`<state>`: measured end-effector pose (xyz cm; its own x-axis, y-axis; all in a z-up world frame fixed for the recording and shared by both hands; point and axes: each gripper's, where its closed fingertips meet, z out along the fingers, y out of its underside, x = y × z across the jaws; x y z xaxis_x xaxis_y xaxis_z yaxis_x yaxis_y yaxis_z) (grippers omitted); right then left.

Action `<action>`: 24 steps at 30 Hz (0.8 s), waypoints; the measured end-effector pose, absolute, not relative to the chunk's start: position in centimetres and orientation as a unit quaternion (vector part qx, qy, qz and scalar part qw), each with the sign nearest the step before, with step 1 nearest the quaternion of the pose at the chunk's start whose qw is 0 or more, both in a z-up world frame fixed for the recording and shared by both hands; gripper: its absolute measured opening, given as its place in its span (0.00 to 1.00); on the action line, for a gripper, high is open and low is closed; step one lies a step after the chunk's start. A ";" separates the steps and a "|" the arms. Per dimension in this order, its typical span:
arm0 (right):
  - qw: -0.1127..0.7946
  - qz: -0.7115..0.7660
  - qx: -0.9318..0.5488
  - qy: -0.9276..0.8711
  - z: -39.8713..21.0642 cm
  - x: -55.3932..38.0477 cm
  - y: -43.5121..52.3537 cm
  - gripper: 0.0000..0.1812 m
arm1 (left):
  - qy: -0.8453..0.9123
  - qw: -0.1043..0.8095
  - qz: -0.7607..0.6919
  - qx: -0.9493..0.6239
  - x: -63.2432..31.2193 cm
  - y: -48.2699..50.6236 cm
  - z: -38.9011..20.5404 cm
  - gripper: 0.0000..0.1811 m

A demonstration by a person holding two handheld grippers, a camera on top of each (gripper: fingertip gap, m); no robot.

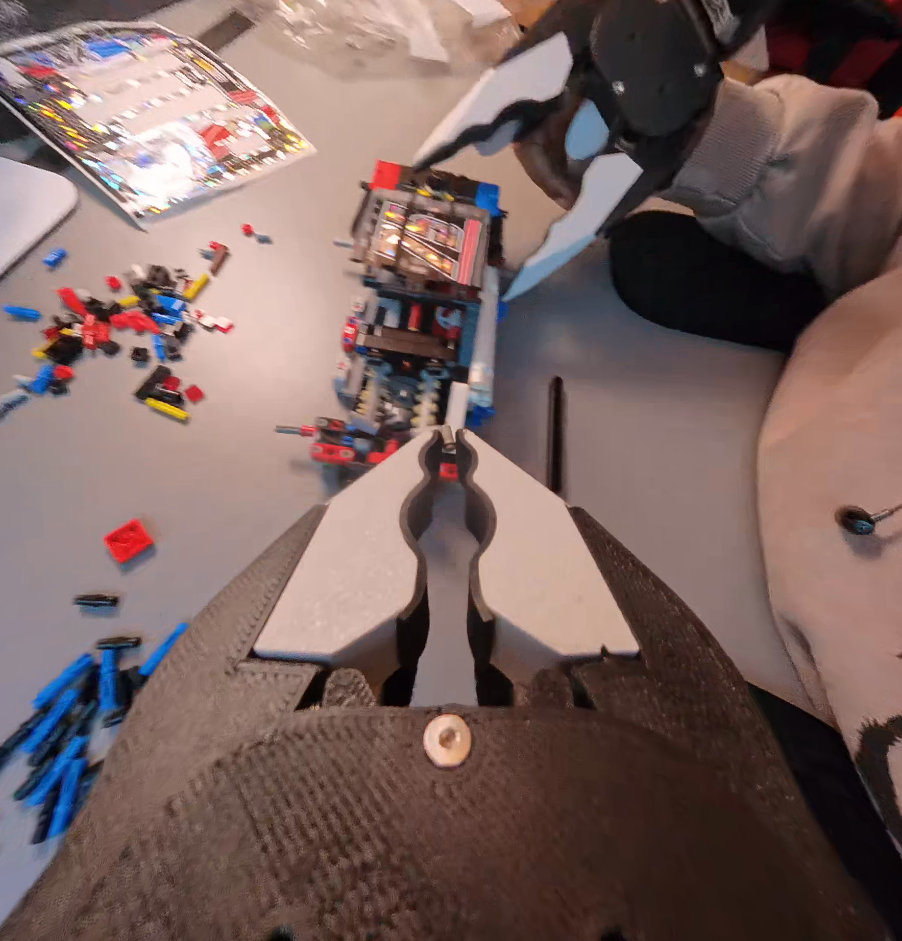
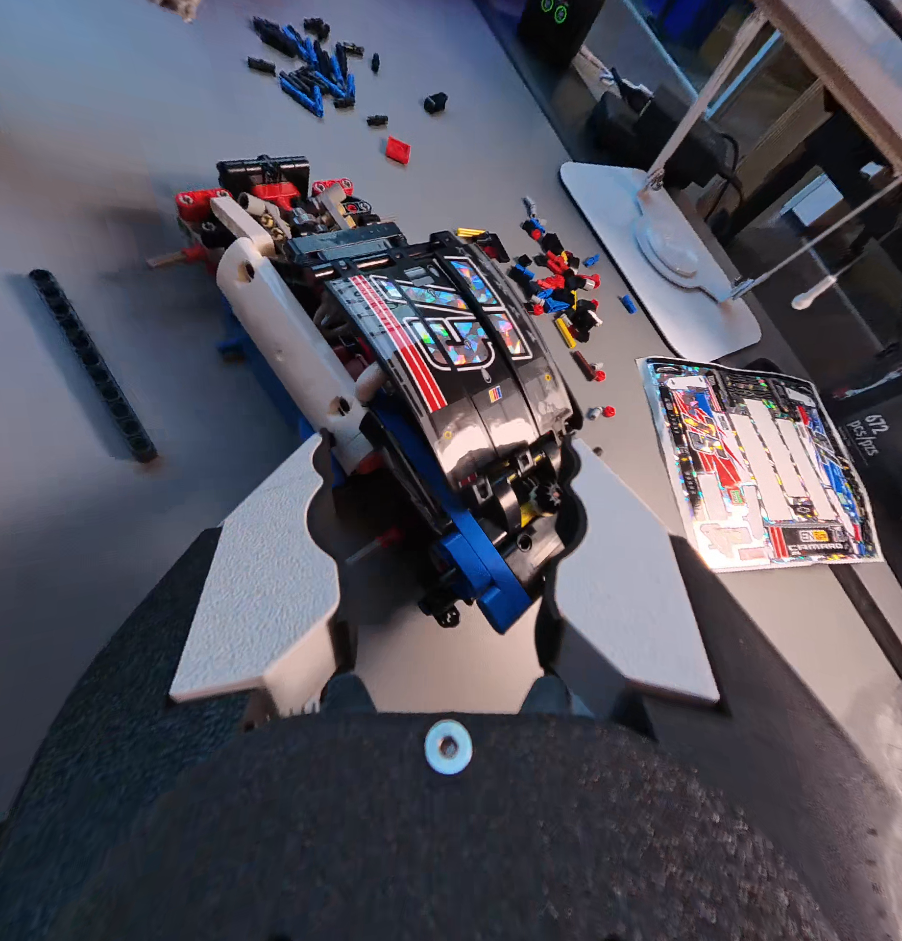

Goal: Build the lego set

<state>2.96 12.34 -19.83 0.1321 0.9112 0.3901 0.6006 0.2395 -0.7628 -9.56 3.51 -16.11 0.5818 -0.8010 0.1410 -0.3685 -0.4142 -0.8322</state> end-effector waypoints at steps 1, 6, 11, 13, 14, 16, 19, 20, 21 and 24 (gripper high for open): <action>0.466 0.159 -0.594 -0.636 -19.8 2.7 12.7 0.46 | 0.376 0.384 -0.274 -0.797 -8.9 2.4 -16.8 0.02; 0.473 0.105 -0.618 -0.619 -20.5 2.6 14.9 0.40 | 0.408 0.326 -0.266 -0.810 -6.3 -0.6 -21.5 0.02; 0.492 0.138 -0.622 -0.593 -19.3 3.4 13.7 0.41 | 0.455 0.297 -0.207 -0.813 -5.3 -0.9 -24.7 0.03; 0.500 0.159 -0.633 -0.569 -18.6 4.4 13.4 0.41 | 0.461 0.295 -0.208 -0.811 -5.0 -1.0 -24.8 0.03; 0.504 0.171 -0.638 -0.556 -18.2 4.9 13.3 0.41 | 0.463 0.292 -0.209 -0.810 -5.0 -0.9 -24.8 0.03; 0.511 0.196 -0.649 -0.528 -17.6 5.9 13.2 0.42 | 0.468 0.285 -0.211 -0.809 -5.1 -1.0 -24.7 0.07; 0.523 0.246 -0.662 -0.477 -16.6 7.4 12.9 0.42 | 0.459 0.305 -0.232 -0.801 -5.7 -0.3 -22.4 0.10; 0.528 0.265 -0.664 -0.458 -16.2 7.8 13.0 0.42 | 0.445 0.326 -0.242 -0.798 -6.1 0.5 -20.9 0.10; 0.532 0.281 -0.667 -0.441 -15.9 8.3 13.1 0.42 | 0.426 0.352 -0.243 -0.797 -6.9 1.9 -19.4 0.10; 0.539 0.311 -0.671 -0.402 -15.5 9.2 13.9 0.41 | 0.344 0.440 -0.175 -0.811 -11.5 9.0 -16.2 0.10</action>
<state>9.17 13.89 -15.47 0.4833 0.8753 0.0158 0.2040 -0.0951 -0.9744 -11.51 8.96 -16.22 0.7017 -0.7123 -0.0179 -0.4039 -0.3769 -0.8336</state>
